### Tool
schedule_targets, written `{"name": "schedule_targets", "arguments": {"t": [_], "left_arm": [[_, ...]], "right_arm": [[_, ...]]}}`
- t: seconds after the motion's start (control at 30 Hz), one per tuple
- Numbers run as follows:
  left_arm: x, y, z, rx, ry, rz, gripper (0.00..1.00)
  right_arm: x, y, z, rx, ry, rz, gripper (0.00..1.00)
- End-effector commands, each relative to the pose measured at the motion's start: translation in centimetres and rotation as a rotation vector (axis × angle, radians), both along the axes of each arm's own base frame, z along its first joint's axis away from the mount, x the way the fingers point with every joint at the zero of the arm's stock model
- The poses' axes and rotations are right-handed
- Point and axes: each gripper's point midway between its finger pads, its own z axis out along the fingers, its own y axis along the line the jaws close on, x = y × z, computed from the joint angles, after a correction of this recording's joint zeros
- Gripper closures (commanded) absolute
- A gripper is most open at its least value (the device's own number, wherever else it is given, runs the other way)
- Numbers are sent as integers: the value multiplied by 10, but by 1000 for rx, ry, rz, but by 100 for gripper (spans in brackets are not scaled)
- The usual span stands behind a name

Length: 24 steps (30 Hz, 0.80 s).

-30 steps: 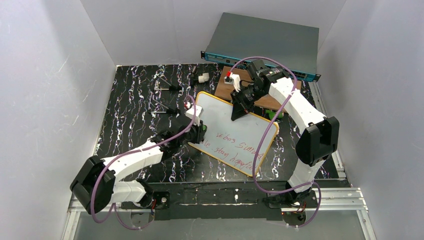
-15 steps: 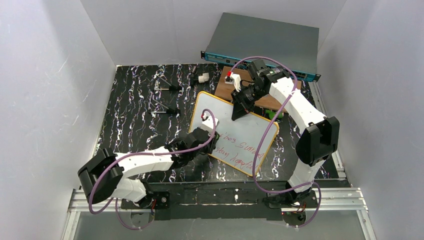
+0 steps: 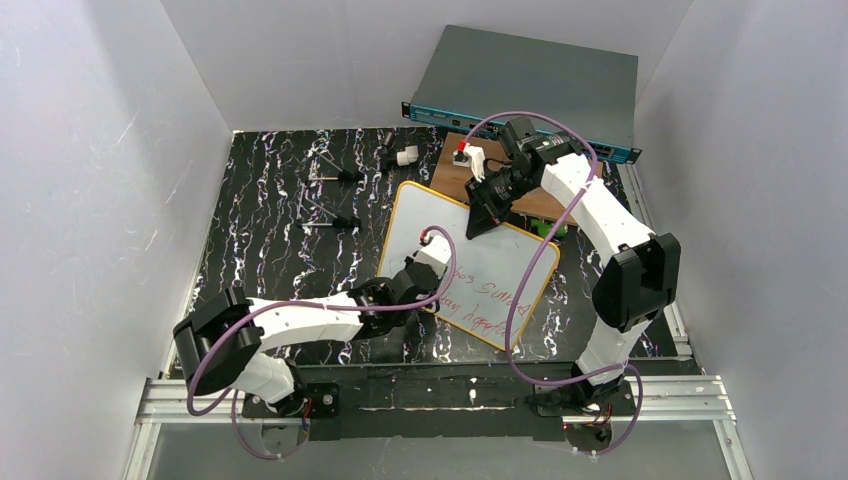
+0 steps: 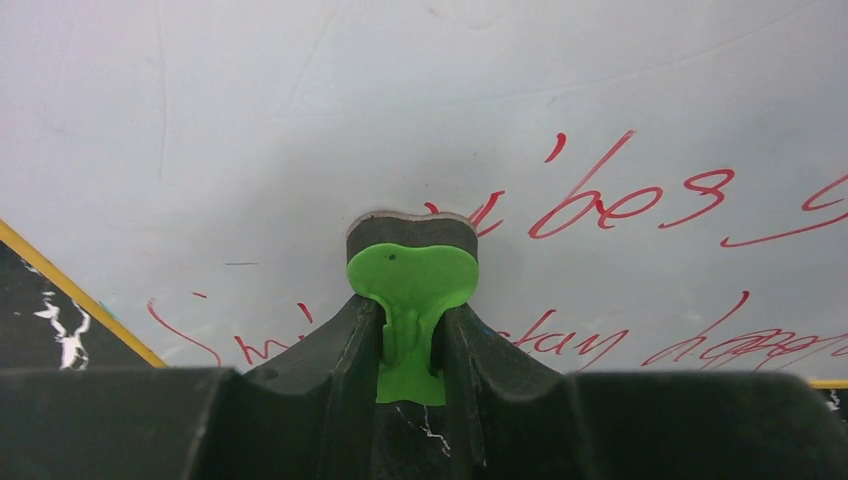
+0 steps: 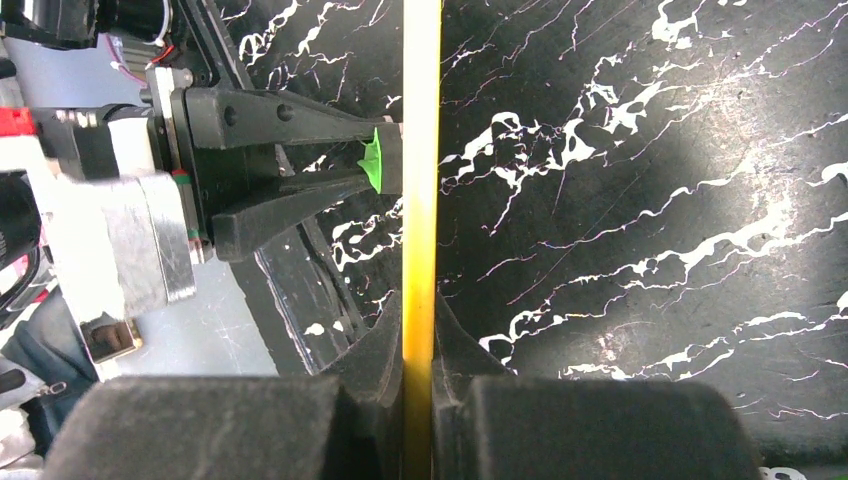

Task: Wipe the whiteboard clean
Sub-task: Erase the whiteboard at the center of the board.

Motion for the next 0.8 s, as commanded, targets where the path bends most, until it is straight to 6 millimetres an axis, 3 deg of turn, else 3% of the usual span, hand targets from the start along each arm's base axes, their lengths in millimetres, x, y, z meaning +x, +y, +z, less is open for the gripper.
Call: {"name": "schedule_targets", "arguments": {"t": [0.0,0.2,0.37,0.5,0.77], "left_arm": [[15,-26,42,-34,-80,-49,100],[29,-36,80,-87,-128,-63,100],[30,-35,90,-110,-138,-76,100],[25,-31,77,-120,-111,-89,100],[4,-11,26,-87,-13,-94,100]], "right_arm": [[-15,8,2,9,-32,94,99],[-16,7,2,7,-34,93,99],[-15,7,2,6,-37,91,99],[-15,7,2,5,-37,92,99],[-15,7,1,5,-34,92,99]]}}
